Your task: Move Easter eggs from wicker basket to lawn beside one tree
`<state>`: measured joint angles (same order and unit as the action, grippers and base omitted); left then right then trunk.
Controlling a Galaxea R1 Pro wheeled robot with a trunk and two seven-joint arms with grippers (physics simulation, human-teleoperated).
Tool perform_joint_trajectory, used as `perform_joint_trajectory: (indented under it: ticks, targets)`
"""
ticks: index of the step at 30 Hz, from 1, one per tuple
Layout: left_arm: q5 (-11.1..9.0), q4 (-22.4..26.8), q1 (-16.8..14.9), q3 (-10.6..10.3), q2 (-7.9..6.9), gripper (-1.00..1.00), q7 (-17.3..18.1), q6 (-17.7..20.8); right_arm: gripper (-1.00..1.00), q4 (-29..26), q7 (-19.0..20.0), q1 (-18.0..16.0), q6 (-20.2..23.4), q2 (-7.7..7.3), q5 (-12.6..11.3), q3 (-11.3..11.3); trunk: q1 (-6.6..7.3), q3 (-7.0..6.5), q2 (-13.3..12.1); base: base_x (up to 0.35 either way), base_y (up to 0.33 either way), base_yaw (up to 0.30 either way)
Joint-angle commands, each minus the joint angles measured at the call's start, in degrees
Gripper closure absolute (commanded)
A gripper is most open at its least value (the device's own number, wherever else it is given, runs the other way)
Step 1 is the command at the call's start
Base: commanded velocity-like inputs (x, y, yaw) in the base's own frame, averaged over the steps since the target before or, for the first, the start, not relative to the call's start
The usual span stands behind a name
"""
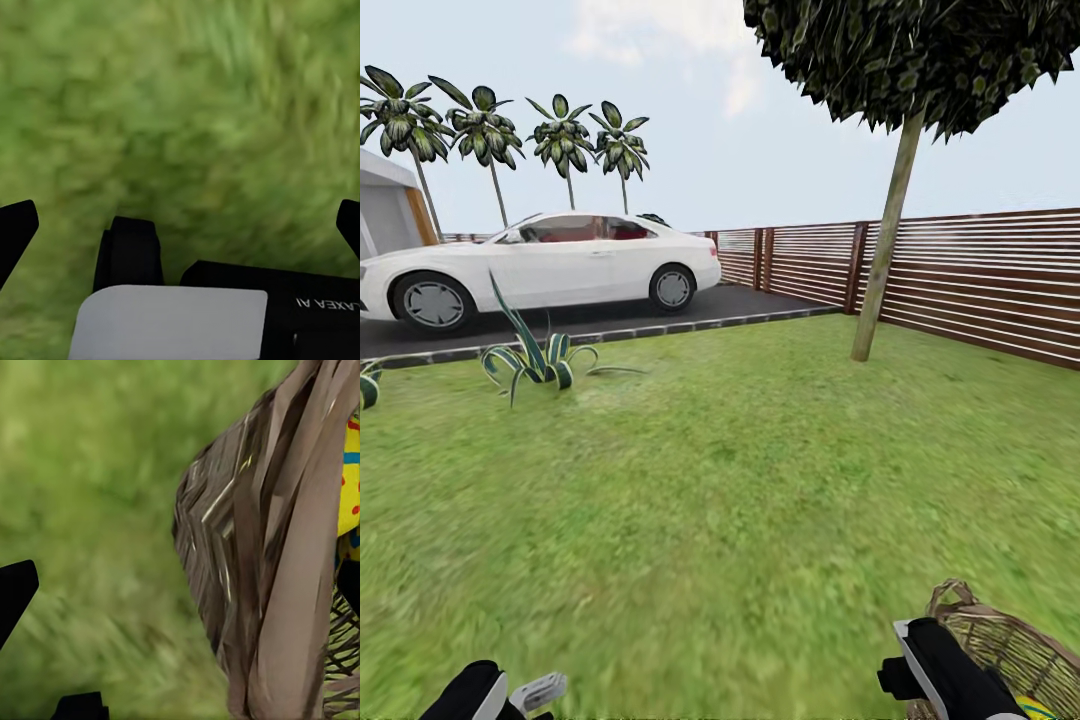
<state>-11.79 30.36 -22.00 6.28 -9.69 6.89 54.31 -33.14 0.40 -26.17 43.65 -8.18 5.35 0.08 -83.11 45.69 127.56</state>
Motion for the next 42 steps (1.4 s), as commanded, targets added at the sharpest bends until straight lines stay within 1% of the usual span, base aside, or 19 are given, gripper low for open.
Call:
perform_joint_trajectory:
  ticks: [1, 11, 19, 21, 22, 24, 25, 30, 37, 41, 42]
  targets:
    - [0.2, 0.0, 0.0, 0.2, 0.02, -1.0, 0.3, 0.3, -1.0, -0.1, 0.2, 0.0, 0.3, 0.0, 0.5, 0.0, -0.22, 0.25, 0.4, 0.0, 0.0, 0.0]
    - [0.2, 0.0, -0.1, 0.3, 0.02, -1.0, 0.3, 0.3, -1.0, -0.1, 0.2, 0.0, 0.3, 0.08, 0.5, 0.0, -2.41, 2.04, 4.5, 0.0, 0.0, 0.0]
    - [0.3, 0.0, 0.0, 0.3, 0.16, -1.0, 0.3, 0.3, -1.0, -0.1, 0.2, 0.0, 0.3, 0.06, 0.5, 0.0, -2.41, 2.04, 4.5, 0.0, 0.0, 0.0]
    - [0.3, 0.0, 0.0, 0.2, 0.19, -1.0, 0.3, 0.3, -1.0, -0.1, 0.2, 0.0, 0.3, -0.39, 0.5, -0.2, -2.41, 2.04, 4.5, 0.0, 0.0, 0.0]
    - [0.3, 0.0, -0.1, 0.2, 0.19, -1.0, 0.3, 0.3, -1.0, -0.1, 0.2, 0.0, 0.3, -0.6, 0.5, -1.4, -2.41, 2.04, 4.5, 0.0, 0.0, 0.0]
    - [0.3, 0.0, -0.1, 0.2, 0.24, -1.0, 0.3, 0.3, -1.0, -0.1, 0.3, 0.0, 0.3, -0.69, 0.6, -5.6, -2.41, 2.04, 4.5, 0.0, 0.0, 0.0]
    - [0.3, 0.0, -0.1, 0.2, 0.38, -1.0, 0.3, 0.3, -1.0, -0.1, 0.3, 0.0, 0.4, -0.74, 0.7, -6.5, -2.41, 2.04, 4.5, 0.0, 0.0, 0.0]
    - [0.4, 0.0, 0.0, 0.2, 0.46, -1.0, 0.3, 0.3, -1.0, 0.0, 0.3, 0.0, 0.5, -1.1, 1.0, -6.8, -2.41, 2.04, 4.5, 0.0, 0.0, 0.0]
    - [0.4, 0.0, 0.0, 0.1, 0.63, -1.0, 0.2, 0.3, -1.0, 0.1, 0.2, 0.0, 0.5, -0.96, 1.3, -6.8, -3.95, 3.3, 7.3, 0.0, 0.0, 0.0]
    - [0.4, 0.0, 0.0, 0.1, 0.98, -1.0, 0.2, 0.3, -1.0, 0.1, 0.1, 0.0, 0.4, -0.81, 1.4, -6.6, -4.83, 4.02, 8.9, 0.0, 0.0, 0.0]
    - [0.4, 0.0, 0.0, 0.1, 0.98, -1.0, 0.2, 0.3, -1.0, 0.1, 0.1, 0.0, 0.4, -0.8, 1.4, -6.6, -4.83, 4.02, 8.9, 0.0, 0.0, 0.0]
